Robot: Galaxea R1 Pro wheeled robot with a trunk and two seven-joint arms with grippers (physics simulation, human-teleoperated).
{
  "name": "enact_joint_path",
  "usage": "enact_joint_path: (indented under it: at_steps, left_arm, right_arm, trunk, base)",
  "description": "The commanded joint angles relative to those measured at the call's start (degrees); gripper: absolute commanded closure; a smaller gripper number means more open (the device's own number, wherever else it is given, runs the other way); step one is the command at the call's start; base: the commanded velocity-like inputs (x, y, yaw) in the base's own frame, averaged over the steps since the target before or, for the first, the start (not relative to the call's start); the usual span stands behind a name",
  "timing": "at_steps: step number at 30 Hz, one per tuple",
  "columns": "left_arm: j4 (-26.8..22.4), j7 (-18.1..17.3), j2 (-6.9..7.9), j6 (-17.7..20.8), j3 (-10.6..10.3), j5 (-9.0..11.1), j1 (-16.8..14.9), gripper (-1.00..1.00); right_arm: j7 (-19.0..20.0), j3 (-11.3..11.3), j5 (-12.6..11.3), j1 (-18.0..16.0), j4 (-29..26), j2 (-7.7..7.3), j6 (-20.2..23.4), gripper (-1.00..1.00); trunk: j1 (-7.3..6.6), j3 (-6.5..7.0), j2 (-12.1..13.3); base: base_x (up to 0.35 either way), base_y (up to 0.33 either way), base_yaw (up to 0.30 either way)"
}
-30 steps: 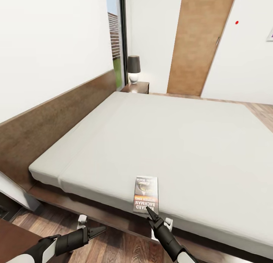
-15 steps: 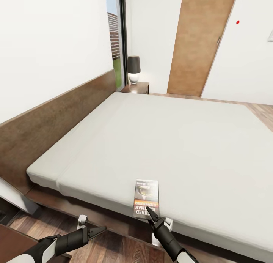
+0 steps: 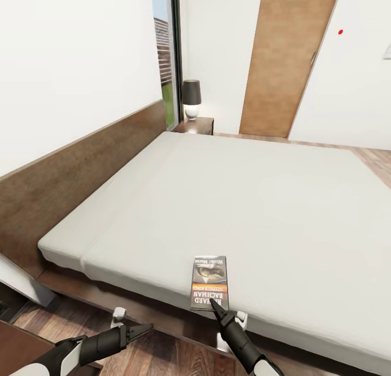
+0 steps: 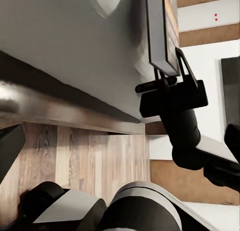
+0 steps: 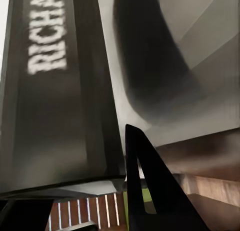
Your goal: In the bedroom, move the book from the bed onto either nightstand, and place the two sandals side by side next to the bed.
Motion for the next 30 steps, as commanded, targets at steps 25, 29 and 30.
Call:
enact_joint_path:
  at_steps: [25,29,30]
  left_arm:
    - [-0.03,1.13,0.45,0.60,-0.43,0.50,-0.02,-1.00]
    - [-0.03,1.25,0.65,0.59,-0.52,0.50,-0.02,-1.00]
    - [-0.03,1.25,0.66,0.56,-0.53,0.50,-0.02,-1.00]
  right_arm:
    - [0.24,0.19,-0.61,-0.03,0.07,-0.02,0.62,1.00]
    - [0.29,0.27,-0.49,-0.02,-0.27,-0.02,0.62,1.00]
    - [0.30,0.37,-0.44,-0.01,-0.44,0.00,0.80,1.00]
  trunk:
    - [-4.18,3.37,7.60]
    - [-5.06,4.09,9.21]
    - [-5.28,4.27,9.61]
  base:
    - [0.000,0.000,0.000]
    - [0.000,0.000,0.000]
    - [0.000,0.000,0.000]
